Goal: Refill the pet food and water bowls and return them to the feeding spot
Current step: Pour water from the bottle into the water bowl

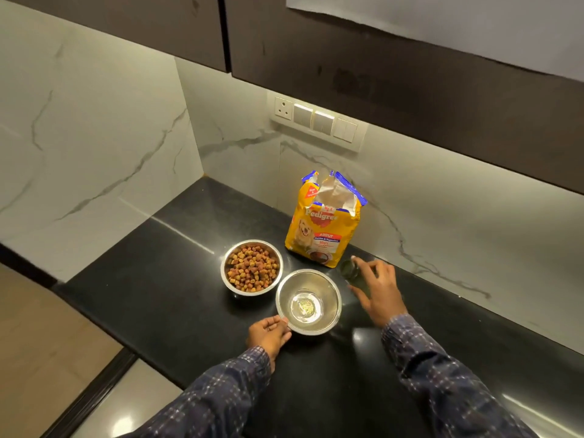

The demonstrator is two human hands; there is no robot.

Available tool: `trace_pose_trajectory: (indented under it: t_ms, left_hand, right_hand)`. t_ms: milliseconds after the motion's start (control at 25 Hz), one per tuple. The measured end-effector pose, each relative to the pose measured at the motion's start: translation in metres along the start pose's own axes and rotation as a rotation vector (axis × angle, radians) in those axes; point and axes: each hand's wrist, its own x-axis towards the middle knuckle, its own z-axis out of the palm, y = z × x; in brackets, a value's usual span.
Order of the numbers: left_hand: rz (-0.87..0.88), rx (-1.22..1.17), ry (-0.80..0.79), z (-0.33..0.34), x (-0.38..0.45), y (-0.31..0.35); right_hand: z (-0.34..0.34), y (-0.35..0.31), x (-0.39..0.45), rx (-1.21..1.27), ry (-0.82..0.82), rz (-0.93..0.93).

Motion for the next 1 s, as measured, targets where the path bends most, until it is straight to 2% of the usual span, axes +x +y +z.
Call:
trace_pose_trajectory:
  t_ms: [200,360,720,1000]
  left_hand:
    - [-0.026,-0.003,-0.016,0.002,0.0,0.002]
    - [-0.034,0.011,-0.017,0.005,0.0,0.001]
    - [-0.047,0.021,-0.019,0.007,-0.004,-0.002]
    - [-0.041,0.009,-0.034,0.008,-0.007,-0.008]
  right_hand:
    - [0.008,-0.014,0.002,-0.337,-0.309,0.008]
    - [0.008,-0.016,0.003,-0.457,-0.436,0.017]
    - [0.003,-0.016,-0.001,-0.659,-0.498,-0.02]
    - [-0.001,-0.018,-0.003,-0.707,-0.483,-0.048]
